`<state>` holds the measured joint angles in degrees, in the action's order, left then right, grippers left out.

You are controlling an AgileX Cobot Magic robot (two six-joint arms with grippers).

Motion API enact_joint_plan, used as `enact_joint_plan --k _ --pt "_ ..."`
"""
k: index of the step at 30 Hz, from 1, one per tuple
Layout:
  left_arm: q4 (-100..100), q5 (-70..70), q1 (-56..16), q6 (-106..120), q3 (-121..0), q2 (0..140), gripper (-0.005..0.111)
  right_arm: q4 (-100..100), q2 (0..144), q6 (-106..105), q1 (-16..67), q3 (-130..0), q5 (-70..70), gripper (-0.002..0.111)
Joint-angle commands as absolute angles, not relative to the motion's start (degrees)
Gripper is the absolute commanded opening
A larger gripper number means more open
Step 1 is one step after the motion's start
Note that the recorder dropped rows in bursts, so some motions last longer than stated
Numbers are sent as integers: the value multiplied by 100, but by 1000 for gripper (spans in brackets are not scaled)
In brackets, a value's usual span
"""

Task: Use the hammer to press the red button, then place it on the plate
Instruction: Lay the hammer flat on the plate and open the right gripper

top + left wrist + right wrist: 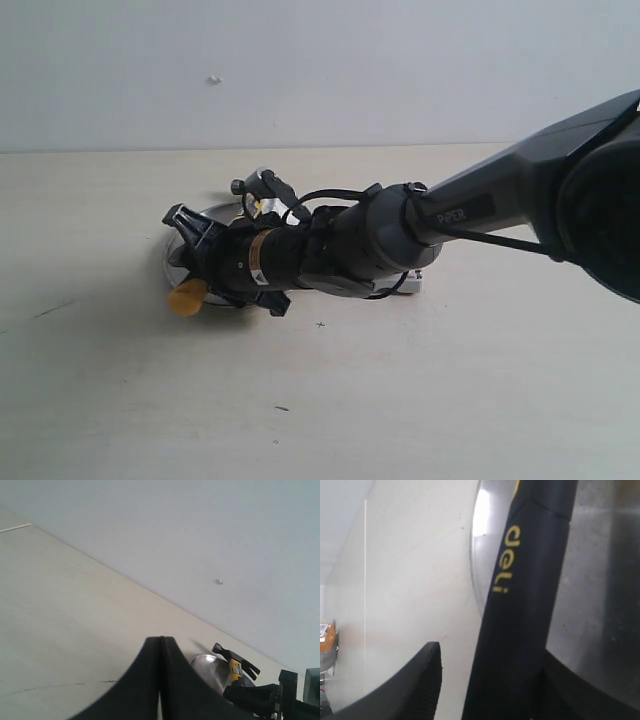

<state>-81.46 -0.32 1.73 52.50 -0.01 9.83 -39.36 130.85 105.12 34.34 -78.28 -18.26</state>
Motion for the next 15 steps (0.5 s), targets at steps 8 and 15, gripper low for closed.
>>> enact_joint_plan --k 8,15 --pt "-8140 -31 186 5275 0 943 0 -4630 12857 10739 3407 -7890 -1517 49" --pt "-8140 -31 186 5275 0 943 0 -5155 12560 10951 3407 -7867 -1036 49"
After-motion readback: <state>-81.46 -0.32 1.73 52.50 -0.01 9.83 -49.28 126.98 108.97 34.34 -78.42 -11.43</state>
